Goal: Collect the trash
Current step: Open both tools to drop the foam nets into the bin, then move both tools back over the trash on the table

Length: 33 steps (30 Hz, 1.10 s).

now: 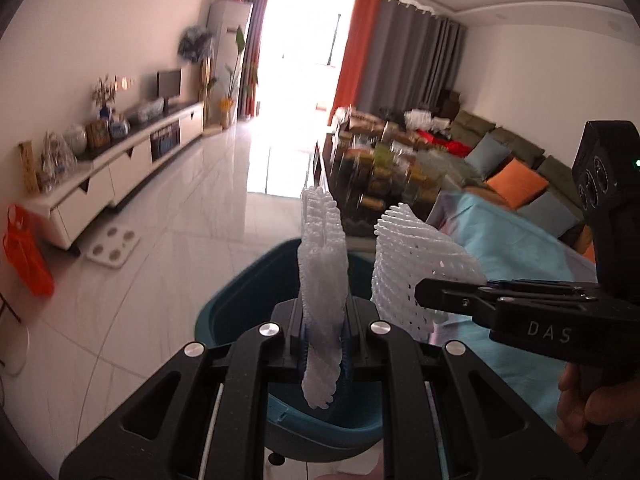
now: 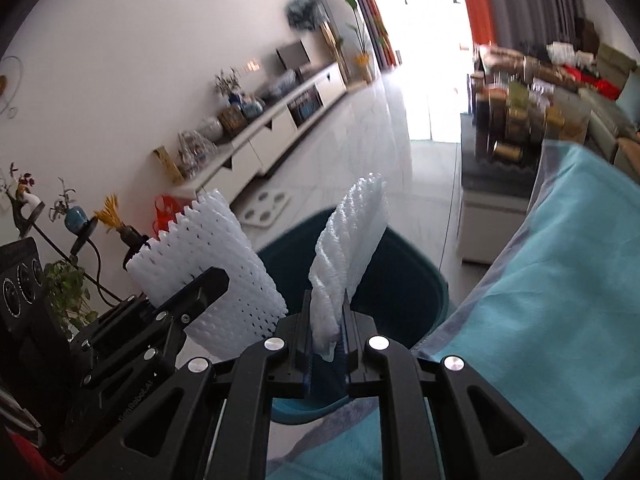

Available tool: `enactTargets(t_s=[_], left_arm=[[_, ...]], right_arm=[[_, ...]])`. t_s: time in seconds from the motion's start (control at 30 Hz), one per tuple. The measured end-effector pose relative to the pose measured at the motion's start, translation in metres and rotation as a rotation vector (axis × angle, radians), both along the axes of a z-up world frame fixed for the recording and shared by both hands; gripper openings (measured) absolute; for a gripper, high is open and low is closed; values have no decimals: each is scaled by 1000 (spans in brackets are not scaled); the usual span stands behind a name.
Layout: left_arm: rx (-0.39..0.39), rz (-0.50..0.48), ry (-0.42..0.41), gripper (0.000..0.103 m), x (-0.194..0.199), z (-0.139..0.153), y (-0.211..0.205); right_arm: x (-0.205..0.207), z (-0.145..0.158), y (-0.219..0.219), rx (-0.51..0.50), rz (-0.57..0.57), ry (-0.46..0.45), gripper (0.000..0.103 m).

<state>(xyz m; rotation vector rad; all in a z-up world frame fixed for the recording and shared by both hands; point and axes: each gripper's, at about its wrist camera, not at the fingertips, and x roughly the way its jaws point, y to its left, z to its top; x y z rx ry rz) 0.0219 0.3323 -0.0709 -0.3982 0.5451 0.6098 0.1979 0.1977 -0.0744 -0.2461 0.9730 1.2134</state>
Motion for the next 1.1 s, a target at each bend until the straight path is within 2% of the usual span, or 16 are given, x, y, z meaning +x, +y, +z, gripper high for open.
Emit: enactTargets(t_s=[0.1,0.17,0.2,0.23,0.27,0.33,0.37,0.47,0.53,0.57,0.6,0.67,0.77,0.93,1.03,1.1], left_arm=[[-72,-9,31,13,20,-21,13],[-110,-14,50,13,33,-36,17],[-116,0,56,16,38,-40,21],[-118,3,57,27,43,-45,22],[-118,10,60,33,46,-47,25],[-108,27,54,48,51,-49,27],[-104,25,53,50,52,-49,26],[-84,42,45,65,50,-45,18],[-76,65,17,75,41,-35,12],[-72,79,3,77,37,-31,12],[-67,86,-7,80,30,-26,11],[-64,119,-44,96,19,-15,12],[-92,172,-109,98,-8,1,15],[-153,291,-153,98,-43,16,15],[-148,383,-137,98,-62,24,8],[-126,368,-159,98,-72,30,-2]], right_arm=[[1,-18,13,-38,-1,44,11],[1,-23,20,-64,10,79,17],[0,-23,22,-64,1,71,29],[-1,-20,22,-64,-6,58,49],[-1,-18,21,-58,-8,56,55],[-1,-13,18,-51,-27,30,57],[1,-13,16,-43,-35,36,57],[10,-11,10,-19,-70,37,57],[16,-8,2,4,-85,51,57],[18,-6,-3,15,-97,45,57],[19,-3,-7,26,-108,38,59],[22,-1,-14,40,-122,30,66],[20,6,-25,57,-145,-30,79],[14,18,-45,82,-177,-126,94],[13,25,-57,98,-193,-164,96],[11,28,-66,105,-205,-191,96]])
